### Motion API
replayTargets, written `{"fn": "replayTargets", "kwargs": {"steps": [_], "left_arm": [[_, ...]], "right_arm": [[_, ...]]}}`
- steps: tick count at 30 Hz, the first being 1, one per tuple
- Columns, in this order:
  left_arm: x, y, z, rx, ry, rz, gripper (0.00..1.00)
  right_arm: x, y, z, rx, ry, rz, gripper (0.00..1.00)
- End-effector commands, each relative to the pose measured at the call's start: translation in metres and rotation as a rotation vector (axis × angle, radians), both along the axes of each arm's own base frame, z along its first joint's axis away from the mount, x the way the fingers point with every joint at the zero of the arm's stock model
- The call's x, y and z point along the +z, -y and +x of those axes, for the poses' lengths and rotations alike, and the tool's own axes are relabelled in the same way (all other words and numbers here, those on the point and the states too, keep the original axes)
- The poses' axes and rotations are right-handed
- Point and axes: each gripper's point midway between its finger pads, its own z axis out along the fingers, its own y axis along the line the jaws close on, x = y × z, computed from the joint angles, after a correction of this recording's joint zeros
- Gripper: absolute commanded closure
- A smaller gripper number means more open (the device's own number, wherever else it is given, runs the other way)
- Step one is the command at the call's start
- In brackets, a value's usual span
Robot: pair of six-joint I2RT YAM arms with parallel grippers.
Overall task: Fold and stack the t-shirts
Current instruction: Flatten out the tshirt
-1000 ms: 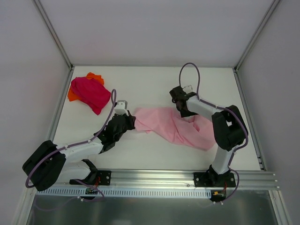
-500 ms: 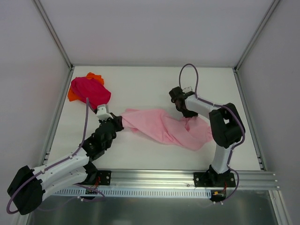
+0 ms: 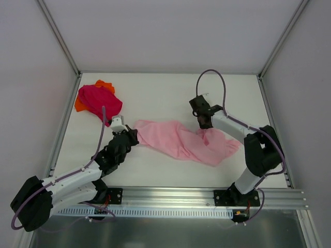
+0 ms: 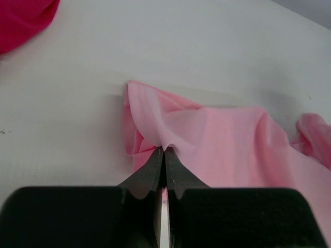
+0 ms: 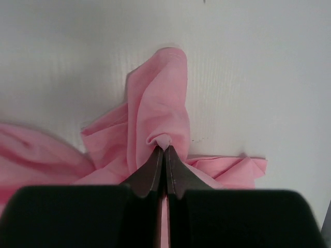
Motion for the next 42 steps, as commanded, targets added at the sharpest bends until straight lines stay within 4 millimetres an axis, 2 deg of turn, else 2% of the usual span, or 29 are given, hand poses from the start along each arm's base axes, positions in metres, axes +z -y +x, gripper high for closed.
{"fn": "replayTargets", "kwargs": {"steps": [1, 2, 3, 4, 5, 6, 7, 8, 9, 10, 12, 13, 15, 16, 17, 18, 19, 22, 29, 31, 33, 34, 36, 38, 42], "left_arm": [[0.003, 0.024, 0.002, -0.092, 0.022, -0.036, 1.00], [-0.004, 0.026, 0.003, -0.095, 0.005, -0.024, 1.00], [-0.006, 0.028, 0.004, -0.096, 0.000, -0.020, 1.00], [-0.009, 0.029, 0.004, -0.094, -0.006, -0.016, 1.00], [-0.013, 0.031, 0.005, -0.096, -0.013, -0.014, 1.00], [-0.012, 0.032, 0.006, -0.098, -0.011, -0.016, 1.00], [-0.014, 0.032, 0.007, -0.095, -0.016, -0.011, 1.00], [-0.013, 0.032, 0.008, -0.096, -0.013, -0.008, 1.00], [-0.011, 0.033, 0.009, -0.095, -0.009, -0.009, 1.00], [-0.011, 0.034, 0.010, -0.096, -0.009, -0.007, 1.00], [-0.007, 0.039, 0.012, -0.109, -0.003, -0.011, 1.00], [-0.008, 0.041, 0.013, -0.114, -0.008, -0.007, 1.00], [-0.006, 0.045, 0.015, -0.121, -0.006, -0.006, 1.00], [-0.006, 0.048, 0.015, -0.127, -0.008, -0.004, 1.00], [-0.007, 0.048, 0.015, -0.127, -0.010, -0.001, 1.00], [-0.006, 0.049, 0.016, -0.129, -0.009, -0.002, 1.00], [-0.008, 0.049, 0.016, -0.128, -0.013, 0.004, 1.00], [-0.008, 0.051, 0.018, -0.127, -0.014, 0.010, 1.00], [-0.004, 0.054, 0.018, -0.134, -0.009, 0.008, 1.00], [-0.003, 0.056, 0.017, -0.139, -0.006, 0.006, 1.00], [-0.003, 0.057, 0.016, -0.142, -0.004, 0.003, 1.00], [-0.003, 0.057, 0.016, -0.140, -0.004, 0.003, 1.00], [-0.005, 0.058, 0.015, -0.144, -0.005, 0.004, 1.00], [-0.008, 0.057, 0.014, -0.142, -0.009, 0.010, 1.00], [-0.011, 0.055, 0.013, -0.136, -0.010, 0.016, 1.00]], "right_arm": [[0.088, -0.034, 0.017, 0.125, 0.254, 0.073, 0.99], [0.107, -0.037, 0.015, 0.145, 0.294, 0.070, 0.99], [0.129, -0.049, 0.010, 0.182, 0.347, 0.076, 0.99], [0.160, -0.051, 0.001, 0.212, 0.417, 0.104, 0.99], [0.176, -0.054, -0.007, 0.230, 0.458, 0.126, 0.99], [0.182, -0.064, -0.022, 0.284, 0.479, 0.147, 0.99], [0.207, -0.062, -0.038, 0.309, 0.540, 0.213, 0.99], [0.211, -0.064, -0.049, 0.329, 0.552, 0.248, 0.99], [0.203, -0.070, -0.064, 0.377, 0.528, 0.286, 0.99], [0.210, -0.065, -0.080, 0.381, 0.539, 0.347, 0.99], [0.205, -0.072, -0.100, 0.451, 0.526, 0.415, 0.99], [0.196, -0.072, -0.107, 0.473, 0.511, 0.425, 0.99], [0.200, -0.068, -0.119, 0.495, 0.525, 0.464, 0.68], [0.200, -0.064, -0.122, 0.488, 0.540, 0.476, 0.40], [0.201, -0.062, -0.124, 0.487, 0.550, 0.486, 0.28], [0.201, -0.063, -0.126, 0.498, 0.551, 0.495, 0.21], [0.202, -0.064, -0.127, 0.510, 0.557, 0.507, 0.19], [0.201, -0.064, -0.128, 0.528, 0.558, 0.501, 0.24], [0.165, -0.093, -0.123, 0.526, 0.404, 0.499, 0.29], [0.142, -0.120, -0.126, 0.572, 0.332, 0.566, 0.39], [0.124, -0.148, -0.133, 0.625, 0.255, 0.656, 0.43], [0.104, -0.158, -0.133, 0.625, 0.193, 0.650, 0.44], [0.089, -0.171, -0.135, 0.647, 0.154, 0.655, 0.45], [0.062, -0.178, -0.136, 0.657, 0.089, 0.628, 0.48], [0.039, -0.187, -0.131, 0.655, 0.045, 0.599, 0.50]]}}
